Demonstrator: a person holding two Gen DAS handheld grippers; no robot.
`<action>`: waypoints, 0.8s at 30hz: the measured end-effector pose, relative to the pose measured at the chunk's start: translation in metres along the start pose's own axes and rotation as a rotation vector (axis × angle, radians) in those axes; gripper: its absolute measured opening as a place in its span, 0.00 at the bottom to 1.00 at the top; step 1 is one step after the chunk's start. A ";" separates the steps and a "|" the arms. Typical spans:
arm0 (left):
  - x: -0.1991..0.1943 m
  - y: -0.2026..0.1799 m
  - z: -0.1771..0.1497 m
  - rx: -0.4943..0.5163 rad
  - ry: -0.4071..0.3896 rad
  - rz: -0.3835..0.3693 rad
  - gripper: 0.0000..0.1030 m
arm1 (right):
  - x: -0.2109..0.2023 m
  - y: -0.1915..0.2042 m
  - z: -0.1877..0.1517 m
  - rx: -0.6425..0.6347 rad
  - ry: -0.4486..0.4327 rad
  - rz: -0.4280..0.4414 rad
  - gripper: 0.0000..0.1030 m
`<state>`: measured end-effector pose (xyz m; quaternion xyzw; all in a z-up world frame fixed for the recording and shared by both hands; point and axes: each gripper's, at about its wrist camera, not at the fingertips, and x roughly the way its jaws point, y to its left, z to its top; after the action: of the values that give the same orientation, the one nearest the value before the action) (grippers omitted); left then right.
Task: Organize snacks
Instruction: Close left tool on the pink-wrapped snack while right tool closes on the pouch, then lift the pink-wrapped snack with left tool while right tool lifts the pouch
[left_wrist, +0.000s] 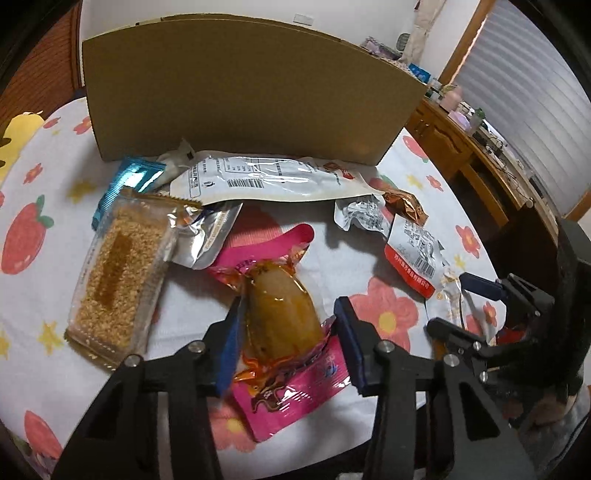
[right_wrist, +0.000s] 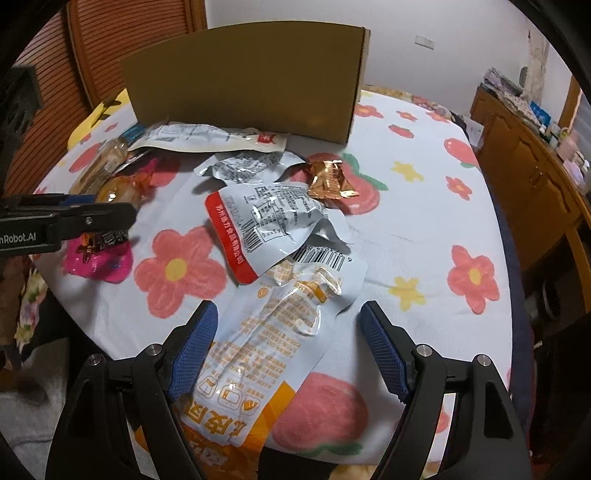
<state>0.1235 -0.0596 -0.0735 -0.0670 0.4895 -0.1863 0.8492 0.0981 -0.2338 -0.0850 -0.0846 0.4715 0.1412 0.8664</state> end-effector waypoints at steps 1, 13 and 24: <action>-0.002 0.001 -0.001 0.002 0.000 -0.007 0.42 | 0.000 -0.001 0.000 -0.001 0.001 0.004 0.77; -0.009 -0.010 -0.011 0.071 -0.041 -0.010 0.38 | -0.013 -0.013 0.005 0.037 -0.026 0.066 0.34; -0.007 -0.011 -0.012 0.079 -0.051 -0.010 0.39 | -0.006 -0.016 0.010 0.023 0.020 0.052 0.38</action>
<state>0.1070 -0.0661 -0.0707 -0.0405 0.4597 -0.2081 0.8624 0.1082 -0.2476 -0.0745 -0.0641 0.4835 0.1574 0.8587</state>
